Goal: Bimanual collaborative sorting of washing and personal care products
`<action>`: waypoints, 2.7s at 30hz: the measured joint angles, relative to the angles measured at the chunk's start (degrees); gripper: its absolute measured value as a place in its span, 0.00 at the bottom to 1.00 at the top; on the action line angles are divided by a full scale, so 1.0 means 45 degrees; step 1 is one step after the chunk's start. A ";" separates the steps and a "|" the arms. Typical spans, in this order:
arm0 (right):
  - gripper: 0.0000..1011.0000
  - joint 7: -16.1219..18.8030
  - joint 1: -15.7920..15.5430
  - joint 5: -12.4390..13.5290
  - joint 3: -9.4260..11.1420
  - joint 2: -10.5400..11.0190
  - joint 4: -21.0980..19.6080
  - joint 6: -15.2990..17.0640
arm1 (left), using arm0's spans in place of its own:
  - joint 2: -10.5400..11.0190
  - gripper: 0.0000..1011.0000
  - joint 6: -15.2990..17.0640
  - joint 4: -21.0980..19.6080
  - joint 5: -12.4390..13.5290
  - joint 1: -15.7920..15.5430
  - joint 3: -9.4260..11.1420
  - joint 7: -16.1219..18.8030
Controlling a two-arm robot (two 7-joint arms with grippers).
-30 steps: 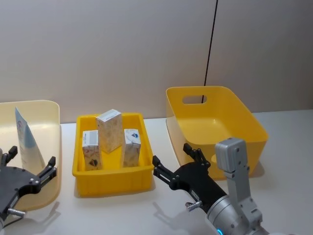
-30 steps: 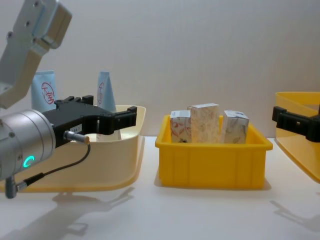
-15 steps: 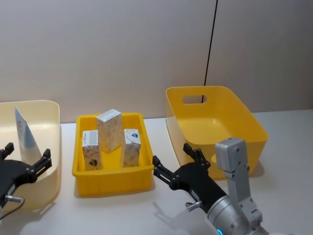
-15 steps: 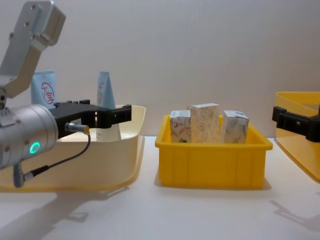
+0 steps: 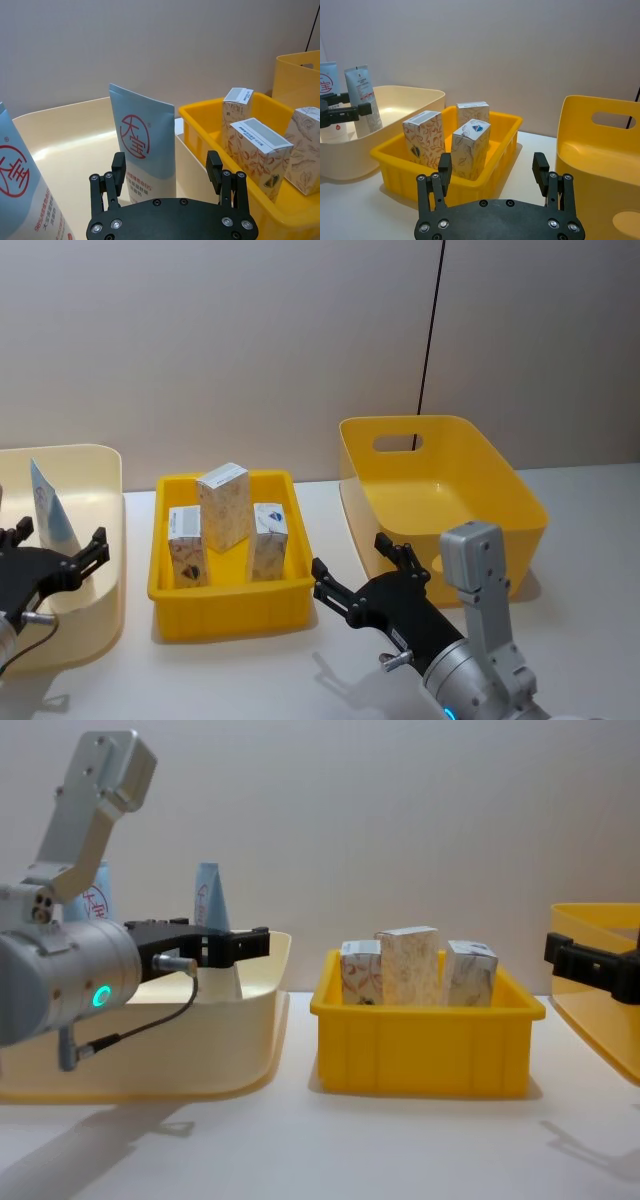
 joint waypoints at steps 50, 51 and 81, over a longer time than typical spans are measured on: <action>0.99 0.0000 0.0000 0.0000 0.0000 0.0000 0.0000 0.0000 | -0.0685 0.25 -0.0562 0.1859 0.0325 -0.1106 0.0054 -0.0534; 0.99 0.0000 0.0000 0.0000 0.0000 0.0000 -0.0001 0.0000 | -0.0667 0.25 -0.0667 0.1873 0.0274 -0.1093 0.0035 -0.0654; 0.99 0.0000 0.0000 0.0000 0.0000 0.0000 -0.0001 0.0000 | 0.0943 0.24 -0.2722 0.0465 -0.1752 -0.0591 -0.1101 -0.4891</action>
